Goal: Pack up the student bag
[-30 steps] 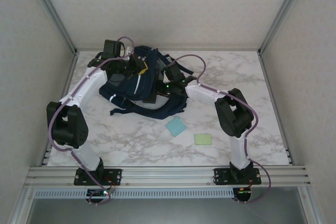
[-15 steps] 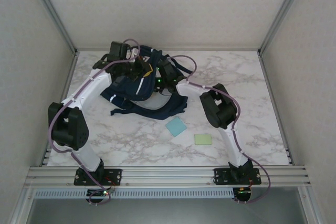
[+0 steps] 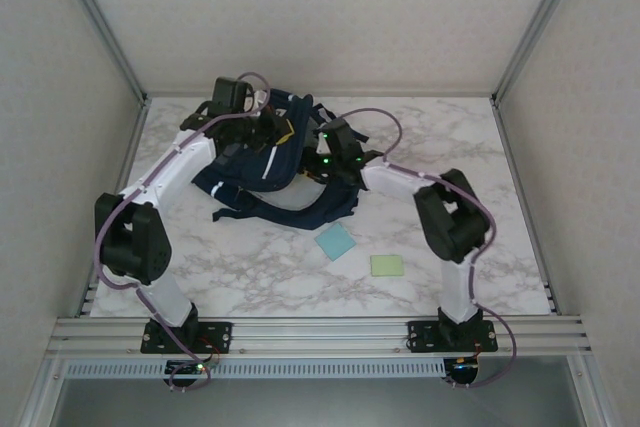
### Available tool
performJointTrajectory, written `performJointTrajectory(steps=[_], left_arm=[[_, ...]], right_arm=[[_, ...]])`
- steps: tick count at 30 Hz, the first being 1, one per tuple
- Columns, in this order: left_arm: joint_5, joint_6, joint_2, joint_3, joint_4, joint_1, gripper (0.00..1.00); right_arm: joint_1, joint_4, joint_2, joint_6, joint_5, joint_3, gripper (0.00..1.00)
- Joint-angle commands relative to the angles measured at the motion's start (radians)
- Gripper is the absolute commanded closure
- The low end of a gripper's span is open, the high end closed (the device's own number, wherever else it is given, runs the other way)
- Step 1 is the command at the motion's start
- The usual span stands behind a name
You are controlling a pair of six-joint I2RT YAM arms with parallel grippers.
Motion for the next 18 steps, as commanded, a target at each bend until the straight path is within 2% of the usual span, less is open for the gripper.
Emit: performJointTrajectory(steps=[1, 4, 6, 7, 8, 9, 11, 12, 14, 18], left_arm=[[0.018, -0.013, 0.004, 0.055, 0.035, -0.013, 1.00], [-0.013, -0.015, 0.004, 0.040, 0.042, -0.021, 1.00], [-0.025, -0.020, 0.005, 0.026, 0.049, -0.028, 1.00], [-0.027, -0.022, 0.005, 0.019, 0.051, -0.030, 0.95], [-0.026, -0.022, 0.007, 0.015, 0.048, -0.030, 0.83], [-0.028, -0.023, 0.007, 0.014, 0.040, -0.030, 0.63], [-0.038, -0.017, -0.001, 0.010, 0.016, -0.029, 0.44], [-0.051, -0.011, -0.009, 0.009, -0.003, -0.028, 0.37], [-0.073, 0.003, -0.030, 0.000, -0.034, -0.021, 0.30], [-0.148, 0.023, -0.101, -0.062, -0.085, 0.022, 0.23]], right_arm=[[-0.011, -0.180, -0.147, -0.136, 0.077, -0.070, 0.39], [-0.011, -0.307, -0.246, -0.194, 0.156, -0.109, 0.29], [-0.008, -0.372, -0.313, -0.224, 0.246, -0.131, 0.16], [-0.008, -0.399, -0.345, -0.232, 0.291, -0.143, 0.08], [-0.008, -0.421, -0.375, -0.235, 0.339, -0.148, 0.01], [-0.008, -0.447, -0.403, -0.235, 0.386, -0.148, 0.01], [-0.008, -0.462, -0.439, -0.229, 0.420, -0.148, 0.01], [-0.008, -0.457, -0.453, -0.230, 0.420, -0.149, 0.01], [-0.008, -0.438, -0.475, -0.230, 0.416, -0.151, 0.01], [-0.008, -0.379, -0.490, -0.228, 0.399, -0.162, 0.01]])
